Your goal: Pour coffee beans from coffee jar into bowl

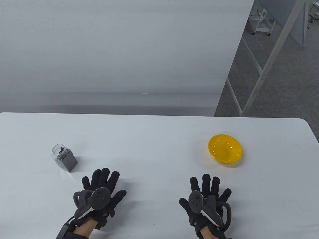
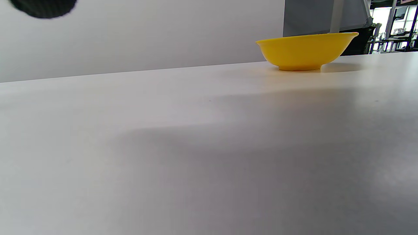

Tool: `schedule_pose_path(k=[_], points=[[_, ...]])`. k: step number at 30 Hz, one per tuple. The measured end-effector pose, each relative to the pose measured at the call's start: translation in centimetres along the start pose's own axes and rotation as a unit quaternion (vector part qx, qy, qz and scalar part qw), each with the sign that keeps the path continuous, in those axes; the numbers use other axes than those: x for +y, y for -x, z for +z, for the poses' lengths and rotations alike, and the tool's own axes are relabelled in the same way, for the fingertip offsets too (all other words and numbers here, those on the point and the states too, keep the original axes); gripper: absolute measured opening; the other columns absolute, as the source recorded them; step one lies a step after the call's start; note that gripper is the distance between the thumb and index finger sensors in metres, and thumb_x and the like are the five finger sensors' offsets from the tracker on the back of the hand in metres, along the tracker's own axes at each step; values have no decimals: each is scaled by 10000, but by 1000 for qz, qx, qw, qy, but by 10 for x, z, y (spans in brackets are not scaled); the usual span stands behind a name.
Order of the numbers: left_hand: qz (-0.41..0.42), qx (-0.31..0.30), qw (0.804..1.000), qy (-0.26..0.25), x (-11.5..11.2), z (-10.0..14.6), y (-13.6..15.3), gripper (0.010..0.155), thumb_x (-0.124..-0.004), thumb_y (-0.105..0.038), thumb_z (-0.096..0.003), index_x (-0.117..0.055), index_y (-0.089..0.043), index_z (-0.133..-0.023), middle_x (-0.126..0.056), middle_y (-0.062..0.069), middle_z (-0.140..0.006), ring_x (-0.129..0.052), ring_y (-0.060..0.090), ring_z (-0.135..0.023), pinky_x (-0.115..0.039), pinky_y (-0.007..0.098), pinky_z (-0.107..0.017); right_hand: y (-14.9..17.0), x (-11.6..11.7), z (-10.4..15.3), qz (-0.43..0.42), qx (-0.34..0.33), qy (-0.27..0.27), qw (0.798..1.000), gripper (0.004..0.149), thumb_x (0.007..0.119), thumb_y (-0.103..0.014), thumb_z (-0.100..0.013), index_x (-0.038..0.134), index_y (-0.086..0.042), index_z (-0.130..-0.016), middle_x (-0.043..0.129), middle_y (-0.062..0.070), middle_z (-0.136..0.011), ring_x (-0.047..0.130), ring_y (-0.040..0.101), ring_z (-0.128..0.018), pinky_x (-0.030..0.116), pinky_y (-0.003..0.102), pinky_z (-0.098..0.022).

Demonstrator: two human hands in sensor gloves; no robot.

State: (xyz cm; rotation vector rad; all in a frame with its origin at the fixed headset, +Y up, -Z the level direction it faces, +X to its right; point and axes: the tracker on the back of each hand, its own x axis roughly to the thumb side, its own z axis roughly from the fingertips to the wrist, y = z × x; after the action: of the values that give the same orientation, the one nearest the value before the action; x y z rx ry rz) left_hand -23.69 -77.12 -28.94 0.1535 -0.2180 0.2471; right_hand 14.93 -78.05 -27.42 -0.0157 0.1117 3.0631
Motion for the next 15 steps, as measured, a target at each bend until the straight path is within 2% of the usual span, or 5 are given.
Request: schedule_pose_path(k=[5, 15], points=[[14, 8, 1000, -10, 3, 2, 5, 835, -604, -745, -396, -625, -214, -1039, -545, 213, -1098, -551, 589, -991, -339, 821, -562, 0, 0, 1, 0, 1, 0, 1000, 902, 557, -792, -372, 51, -366, -985, -91, 173, -1058, -25, 538, -965, 24, 852, -489], [64, 44, 995, -61, 18, 8, 26, 809, -646, -723, -397, -660, -203, -1016, -631, 205, -1063, -643, 573, -958, -404, 806, -574, -1, 1, 4, 0, 0, 1, 1000, 900, 551, -795, -371, 54, -366, -986, -85, 175, -1059, -18, 540, -965, 30, 853, -487]])
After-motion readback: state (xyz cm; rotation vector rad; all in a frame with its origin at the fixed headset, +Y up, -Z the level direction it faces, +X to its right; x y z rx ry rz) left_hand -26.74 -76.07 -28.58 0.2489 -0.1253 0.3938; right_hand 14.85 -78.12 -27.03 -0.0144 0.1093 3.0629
